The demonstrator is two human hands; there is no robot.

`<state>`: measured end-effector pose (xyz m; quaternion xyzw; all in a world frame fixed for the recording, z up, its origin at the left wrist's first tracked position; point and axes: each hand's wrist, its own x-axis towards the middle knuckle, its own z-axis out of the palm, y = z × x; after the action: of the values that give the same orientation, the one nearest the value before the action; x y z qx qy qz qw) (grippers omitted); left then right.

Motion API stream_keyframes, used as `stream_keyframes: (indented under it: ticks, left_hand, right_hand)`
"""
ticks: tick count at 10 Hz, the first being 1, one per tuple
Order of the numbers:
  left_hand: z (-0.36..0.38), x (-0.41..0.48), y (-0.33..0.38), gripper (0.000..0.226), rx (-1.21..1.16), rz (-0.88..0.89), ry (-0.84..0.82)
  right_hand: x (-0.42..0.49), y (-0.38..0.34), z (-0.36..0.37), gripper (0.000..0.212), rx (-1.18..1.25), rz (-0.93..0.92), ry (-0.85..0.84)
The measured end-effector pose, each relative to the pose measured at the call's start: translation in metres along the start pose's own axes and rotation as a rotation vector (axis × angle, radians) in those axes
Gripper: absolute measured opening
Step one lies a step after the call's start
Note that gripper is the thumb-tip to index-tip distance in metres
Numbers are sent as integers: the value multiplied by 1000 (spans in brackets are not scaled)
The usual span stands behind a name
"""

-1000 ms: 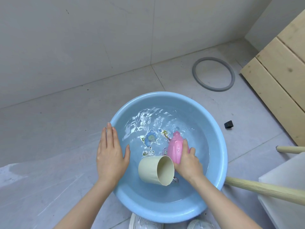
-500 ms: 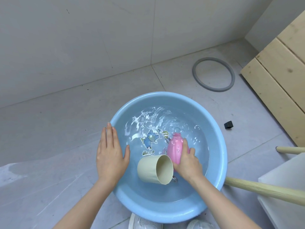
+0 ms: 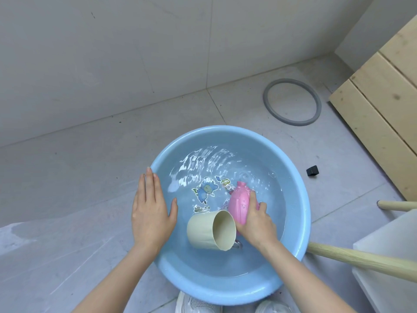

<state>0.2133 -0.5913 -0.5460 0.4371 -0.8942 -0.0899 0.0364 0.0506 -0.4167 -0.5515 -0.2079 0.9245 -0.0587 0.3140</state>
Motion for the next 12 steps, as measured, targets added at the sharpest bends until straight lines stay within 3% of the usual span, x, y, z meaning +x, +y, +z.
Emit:
stream_keyframes:
  ticks: [12]
  left_hand:
    - [1, 0, -1, 74, -4, -10, 5]
  right_hand:
    - [0, -1, -4, 106, 23, 20, -31]
